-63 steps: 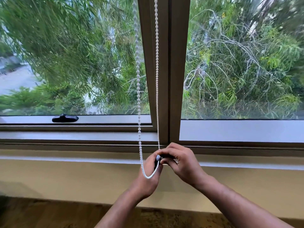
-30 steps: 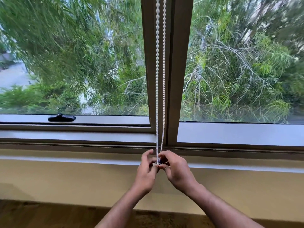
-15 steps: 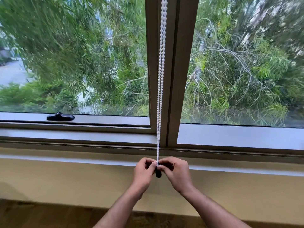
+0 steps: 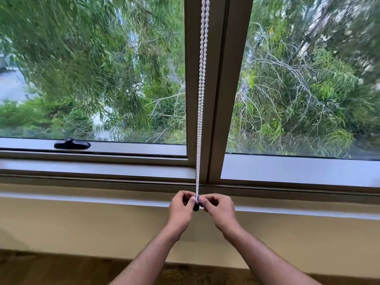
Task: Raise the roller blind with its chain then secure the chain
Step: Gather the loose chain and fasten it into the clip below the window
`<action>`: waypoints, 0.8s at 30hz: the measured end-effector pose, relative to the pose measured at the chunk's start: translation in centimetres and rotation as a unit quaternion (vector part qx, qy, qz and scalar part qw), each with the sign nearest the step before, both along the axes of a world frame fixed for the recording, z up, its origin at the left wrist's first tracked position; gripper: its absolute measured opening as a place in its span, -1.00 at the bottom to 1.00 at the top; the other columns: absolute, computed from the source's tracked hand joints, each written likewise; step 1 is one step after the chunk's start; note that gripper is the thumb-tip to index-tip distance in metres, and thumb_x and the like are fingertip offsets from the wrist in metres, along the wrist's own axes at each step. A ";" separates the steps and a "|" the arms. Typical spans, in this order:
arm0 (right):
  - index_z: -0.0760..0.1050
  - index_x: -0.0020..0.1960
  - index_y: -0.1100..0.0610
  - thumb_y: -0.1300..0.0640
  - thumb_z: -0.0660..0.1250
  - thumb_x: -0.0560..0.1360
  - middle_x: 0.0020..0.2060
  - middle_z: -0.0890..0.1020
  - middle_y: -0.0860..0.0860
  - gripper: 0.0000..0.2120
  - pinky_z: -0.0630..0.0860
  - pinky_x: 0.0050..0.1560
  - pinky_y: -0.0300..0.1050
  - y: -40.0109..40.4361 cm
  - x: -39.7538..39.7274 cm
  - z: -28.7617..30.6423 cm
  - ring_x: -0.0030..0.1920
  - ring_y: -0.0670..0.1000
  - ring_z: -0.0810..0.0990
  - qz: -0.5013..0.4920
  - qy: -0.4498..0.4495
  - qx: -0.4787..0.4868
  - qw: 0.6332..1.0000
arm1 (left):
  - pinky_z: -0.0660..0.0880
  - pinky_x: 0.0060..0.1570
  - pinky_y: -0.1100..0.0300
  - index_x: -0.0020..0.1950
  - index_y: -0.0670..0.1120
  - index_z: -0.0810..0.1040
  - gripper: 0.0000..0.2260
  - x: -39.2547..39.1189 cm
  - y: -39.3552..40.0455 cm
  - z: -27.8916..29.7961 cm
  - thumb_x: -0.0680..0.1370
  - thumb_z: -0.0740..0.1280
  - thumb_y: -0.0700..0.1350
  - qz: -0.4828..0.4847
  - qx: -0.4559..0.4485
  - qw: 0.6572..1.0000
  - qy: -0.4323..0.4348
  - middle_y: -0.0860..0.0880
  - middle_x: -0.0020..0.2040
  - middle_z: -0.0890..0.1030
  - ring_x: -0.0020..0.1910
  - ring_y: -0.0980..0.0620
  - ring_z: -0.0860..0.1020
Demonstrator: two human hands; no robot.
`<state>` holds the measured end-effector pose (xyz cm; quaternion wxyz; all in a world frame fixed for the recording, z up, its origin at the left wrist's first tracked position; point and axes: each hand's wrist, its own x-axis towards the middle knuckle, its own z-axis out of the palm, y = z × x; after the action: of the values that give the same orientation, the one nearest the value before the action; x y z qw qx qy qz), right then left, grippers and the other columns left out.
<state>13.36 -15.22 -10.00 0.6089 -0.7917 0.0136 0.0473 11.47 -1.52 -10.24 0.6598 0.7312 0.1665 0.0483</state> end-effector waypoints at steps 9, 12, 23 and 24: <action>0.76 -0.16 0.04 0.10 0.51 0.52 -0.27 0.78 -0.06 -0.90 0.68 0.02 0.00 -0.1 0.3 0.0 -0.19 -0.13 0.72 -0.007 0.014 0.013 1.000 | 0.54 -0.17 0.33 -0.02 -0.05 0.59 -0.95 0.8 0.2 -0.5 0.60 0.33 -0.17 -0.014 0.022 1.000 0.004 -0.07 -0.11 0.71 -0.31 0.27 0.63; 0.75 -0.19 0.04 0.08 0.51 0.51 -0.28 0.78 -0.05 -0.88 0.66 0.02 0.06 0.0 0.4 0.0 -0.23 -0.12 0.69 -0.016 0.014 0.012 1.000 | 0.53 -0.17 0.31 -0.01 -0.04 0.59 -0.94 1.0 0.2 -0.5 0.60 0.33 -0.17 -0.014 0.029 0.999 0.006 -0.05 -0.10 0.70 -0.29 0.23 0.62; 0.75 -0.22 0.02 0.08 0.52 0.51 -0.31 0.77 -0.06 -0.86 0.61 -0.09 -0.13 0.0 0.1 -0.2 -0.31 -0.23 0.64 -0.022 0.016 0.017 0.999 | 0.52 -0.24 0.37 0.00 -0.03 0.58 -0.95 0.9 0.3 -0.4 0.60 0.32 -0.14 -0.029 0.044 0.999 0.011 0.00 -0.12 0.70 -0.36 0.34 0.60; 0.75 -0.20 0.03 0.08 0.52 0.51 -0.31 0.77 -0.06 -0.87 0.60 -0.09 -0.14 0.0 0.0 -0.2 -0.32 -0.23 0.64 -0.024 0.015 0.017 0.999 | 0.53 -0.24 0.37 0.00 -0.03 0.58 -0.95 0.9 0.3 -0.4 0.60 0.32 -0.14 -0.030 0.043 0.999 0.010 0.00 -0.12 0.69 -0.36 0.34 0.60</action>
<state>13.39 -15.21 -10.19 0.6230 -0.7798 0.0410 0.0446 12.37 -1.23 -10.66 0.6269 0.7642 0.1486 0.0282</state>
